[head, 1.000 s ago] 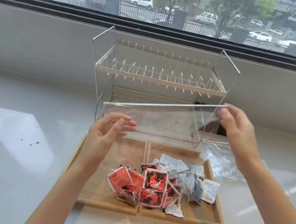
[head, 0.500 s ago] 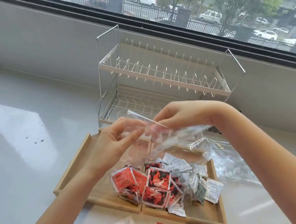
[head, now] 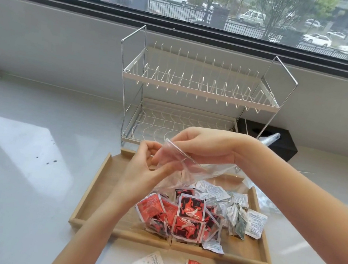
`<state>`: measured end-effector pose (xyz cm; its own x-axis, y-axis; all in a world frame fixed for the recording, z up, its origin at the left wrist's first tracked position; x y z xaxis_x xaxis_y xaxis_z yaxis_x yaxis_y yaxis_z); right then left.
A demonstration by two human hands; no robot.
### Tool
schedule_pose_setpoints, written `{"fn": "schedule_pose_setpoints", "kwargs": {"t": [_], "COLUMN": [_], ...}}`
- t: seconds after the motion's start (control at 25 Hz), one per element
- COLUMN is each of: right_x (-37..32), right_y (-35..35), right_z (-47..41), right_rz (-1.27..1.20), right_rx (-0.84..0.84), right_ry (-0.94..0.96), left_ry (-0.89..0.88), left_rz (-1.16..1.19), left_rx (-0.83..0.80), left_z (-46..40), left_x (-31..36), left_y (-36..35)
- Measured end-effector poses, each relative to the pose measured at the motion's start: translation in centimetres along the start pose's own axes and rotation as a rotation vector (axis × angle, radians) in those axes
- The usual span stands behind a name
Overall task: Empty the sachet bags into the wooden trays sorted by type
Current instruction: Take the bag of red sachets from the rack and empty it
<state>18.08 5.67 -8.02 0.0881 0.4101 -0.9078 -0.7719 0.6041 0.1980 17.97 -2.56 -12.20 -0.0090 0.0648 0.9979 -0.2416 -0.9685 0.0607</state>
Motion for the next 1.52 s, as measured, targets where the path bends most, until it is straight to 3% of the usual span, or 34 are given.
{"fn": "schedule_pose_setpoints", "kwargs": {"t": [0.28, 0.64, 0.84, 1.08, 1.28, 1.36, 1.52], "right_x": [-0.2, 0.5, 1.0, 0.3, -2.8, -2.0, 1.1], "right_y": [0.6, 0.6, 0.3, 2.0, 5.6, 5.6, 4.4], "right_z": [0.5, 1.1, 1.7, 2.2, 3.9, 3.7, 3.5], "right_rz": [0.215, 0.003, 0.100, 0.224, -0.049, 0.041, 0.086], "right_rx": [0.024, 0.023, -0.054, 0.153, 0.417, 0.420, 0.250], "right_ry": [-0.033, -0.079, -0.120, -0.022, 0.235, 0.179, -0.083], "left_ry": [0.053, 0.014, -0.007, -0.023, -0.054, -0.096, -0.145], "left_rz": [-0.048, -0.051, -0.096, -0.015, -0.042, -0.027, -0.034], "left_rx": [0.013, -0.026, -0.019, -0.028, -0.031, 0.006, 0.027], "left_z": [0.3, 0.3, 0.1, 0.4, 1.3, 1.2, 0.8], "left_x": [-0.9, -0.6, -0.9, -0.7, -1.0, -0.5, 0.1], "left_y": [0.1, -0.5, -0.2, -0.3, 0.0, 0.5, 0.7]}}
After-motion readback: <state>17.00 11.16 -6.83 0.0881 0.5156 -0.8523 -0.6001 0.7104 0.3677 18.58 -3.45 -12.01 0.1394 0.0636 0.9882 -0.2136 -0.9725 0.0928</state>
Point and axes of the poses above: each hand's wrist, its own z-axis away from the middle knuckle, its own y-axis out of the back of the hand, x = y × z, the point moved 8 cm from there along -z, towards the middle knuckle, and after that the axes turned 7 degrees about y, right-handed, at the moved point
